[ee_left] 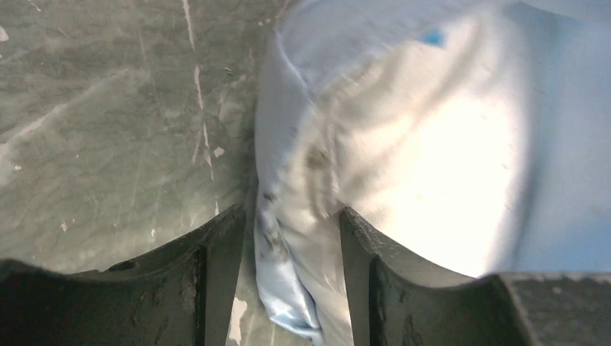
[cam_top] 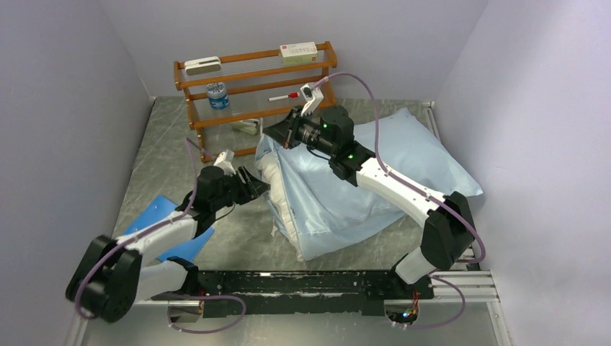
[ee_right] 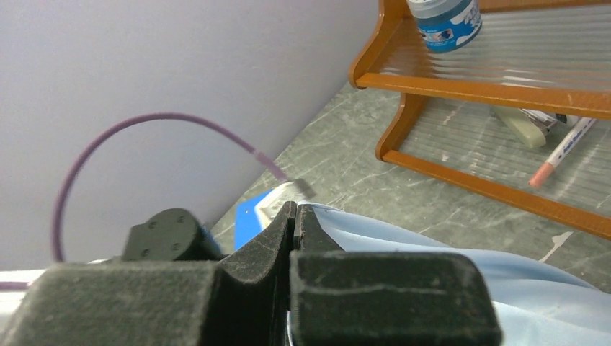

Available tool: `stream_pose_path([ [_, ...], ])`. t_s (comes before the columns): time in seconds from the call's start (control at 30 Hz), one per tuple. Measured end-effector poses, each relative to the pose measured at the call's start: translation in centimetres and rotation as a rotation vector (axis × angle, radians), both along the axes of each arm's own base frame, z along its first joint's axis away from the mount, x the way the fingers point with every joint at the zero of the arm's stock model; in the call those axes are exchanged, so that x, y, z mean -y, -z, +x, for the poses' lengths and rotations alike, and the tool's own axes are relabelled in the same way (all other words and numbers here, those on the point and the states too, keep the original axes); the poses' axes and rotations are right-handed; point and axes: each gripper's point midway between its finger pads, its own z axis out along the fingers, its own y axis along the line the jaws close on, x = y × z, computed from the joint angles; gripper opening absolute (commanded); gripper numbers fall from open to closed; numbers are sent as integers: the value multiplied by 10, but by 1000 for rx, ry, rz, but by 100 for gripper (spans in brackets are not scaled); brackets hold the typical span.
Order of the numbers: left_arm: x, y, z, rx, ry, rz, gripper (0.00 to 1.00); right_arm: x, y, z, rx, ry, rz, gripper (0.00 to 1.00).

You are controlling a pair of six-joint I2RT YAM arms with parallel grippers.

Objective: Put the pillow into the pillowcase

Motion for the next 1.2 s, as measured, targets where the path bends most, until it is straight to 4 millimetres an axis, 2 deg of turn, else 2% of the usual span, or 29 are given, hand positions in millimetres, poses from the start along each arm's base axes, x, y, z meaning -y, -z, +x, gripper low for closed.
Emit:
stream_pose_path([
  [0.13, -10, -21, -16, 35, 2, 13, 42, 3, 0, 3, 0, 8, -4, 0],
  [0.23, -19, -23, -23, 26, -21, 37, 41, 3, 0, 3, 0, 8, -3, 0],
  [0.3, -22, -15, -26, 3, -33, 54, 44, 3, 0, 3, -1, 9, -3, 0],
  [0.5, -26, 37, -36, -145, -24, 121, 52, 3, -1, 4, -1, 10, -1, 0],
  [0.6, -21, 49, -38, -172, -4, 108, 54, 3, -2, 4, -2, 9, 1, 0],
  [0.87, -4, 27, -33, -94, 41, 49, 54, 3, -2, 3, -10, 9, 6, 0],
  [1.13, -8, -1, -34, -21, 26, 37, 54, 2, -2, 3, -20, 8, 12, 0],
  [1.2, -8, 1, -34, -25, 25, 40, 52, 1, -1, 3, -22, 7, 14, 0],
])
